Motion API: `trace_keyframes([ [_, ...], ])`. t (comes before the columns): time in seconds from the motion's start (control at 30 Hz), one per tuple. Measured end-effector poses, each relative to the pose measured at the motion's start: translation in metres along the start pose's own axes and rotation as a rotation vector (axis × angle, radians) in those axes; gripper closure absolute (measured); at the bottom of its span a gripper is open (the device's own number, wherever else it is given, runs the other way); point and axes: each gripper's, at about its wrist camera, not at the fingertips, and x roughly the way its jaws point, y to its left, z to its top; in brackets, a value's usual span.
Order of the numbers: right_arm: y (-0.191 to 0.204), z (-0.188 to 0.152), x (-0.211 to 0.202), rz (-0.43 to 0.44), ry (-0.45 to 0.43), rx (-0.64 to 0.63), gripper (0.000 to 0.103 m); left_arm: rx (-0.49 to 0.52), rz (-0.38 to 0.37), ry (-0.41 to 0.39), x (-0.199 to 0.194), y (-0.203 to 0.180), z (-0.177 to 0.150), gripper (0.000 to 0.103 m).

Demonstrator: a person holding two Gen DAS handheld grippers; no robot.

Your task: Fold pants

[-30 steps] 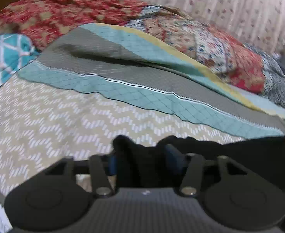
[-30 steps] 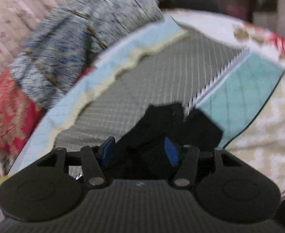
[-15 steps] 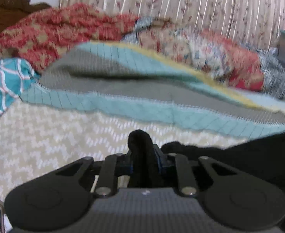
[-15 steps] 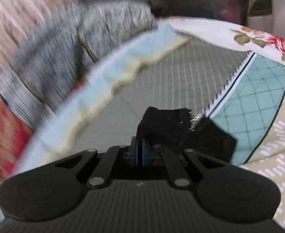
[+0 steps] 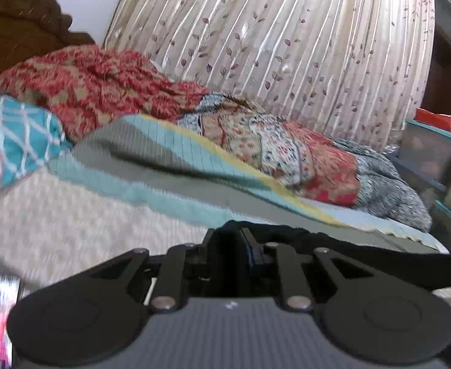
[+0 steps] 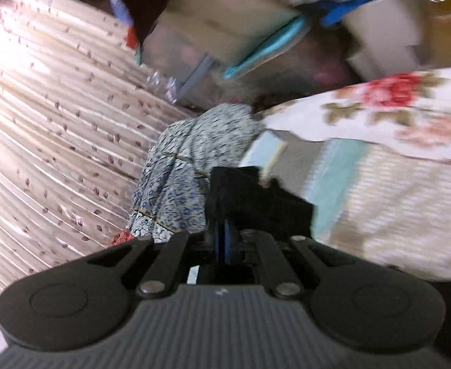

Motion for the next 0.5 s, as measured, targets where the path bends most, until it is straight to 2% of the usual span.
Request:
trace_keyframes([
  [0.07, -0.037, -0.008, -0.036, -0.029, -0.003, 0.028, 0.097, -0.018, -0.011, 0.027, -0.018, 0.006, -0.020, 0.087],
  [0.17, -0.097, -0.023, -0.068, -0.127, 0.014, 0.074, 0.097, -0.037, -0.018, 0.118, -0.032, 0.011, -0.054, 0.086],
  [0.3, -0.161, -0.052, -0.077, -0.340, 0.074, 0.167, 0.087, -0.044, 0.043, 0.229, -0.034, 0.020, -0.089, 0.079],
  [0.37, -0.179, -0.055, -0.084, -0.287, 0.054, 0.256, 0.083, -0.085, 0.041, 0.241, -0.041, 0.026, -0.094, 0.074],
  [0.43, -0.181, -0.057, -0.093, -0.262, 0.021, 0.330, 0.069, -0.137, 0.036, 0.232, -0.053, 0.034, -0.093, 0.062],
  [0.47, -0.176, -0.056, -0.097, -0.251, 0.003, 0.330, 0.059, -0.154, 0.035, 0.225, -0.059, 0.036, -0.092, 0.059],
  [0.5, -0.174, -0.052, -0.102, -0.246, -0.006, 0.309, 0.058, -0.175, 0.033, 0.218, -0.064, 0.040, -0.090, 0.059],
])
